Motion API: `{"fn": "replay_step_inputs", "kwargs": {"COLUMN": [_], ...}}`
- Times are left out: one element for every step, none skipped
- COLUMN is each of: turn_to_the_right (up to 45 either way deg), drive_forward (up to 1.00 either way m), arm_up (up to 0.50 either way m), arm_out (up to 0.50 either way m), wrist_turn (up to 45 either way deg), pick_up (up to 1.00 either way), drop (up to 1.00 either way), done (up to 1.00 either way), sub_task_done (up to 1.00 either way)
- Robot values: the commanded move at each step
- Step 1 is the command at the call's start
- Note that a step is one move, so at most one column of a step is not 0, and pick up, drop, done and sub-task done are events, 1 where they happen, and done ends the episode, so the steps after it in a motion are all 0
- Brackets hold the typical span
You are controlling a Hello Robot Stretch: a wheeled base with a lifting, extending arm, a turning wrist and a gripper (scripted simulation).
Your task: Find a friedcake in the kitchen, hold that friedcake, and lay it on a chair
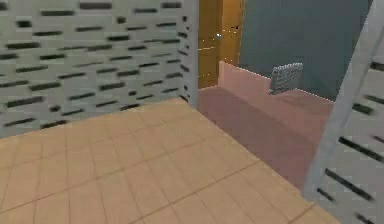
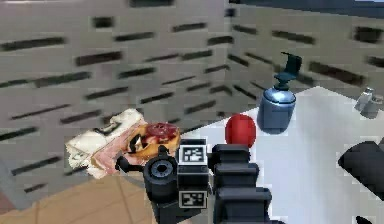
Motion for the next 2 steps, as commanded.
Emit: {"fn": "replay_step_inputs", "kwargs": {"turn_to_the_right": [-30.0, 0.0], "drive_forward": [0.00, 0.20], "arm_up": [0.00, 0.00], "arm_out": [0.00, 0.00], "wrist_turn": [0.0, 0.0], "pick_up": [0.00, 0.00], "drop": [0.00, 0.00], "done": [0.00, 0.00], "sub_task_done": [0.00, 0.00]}}
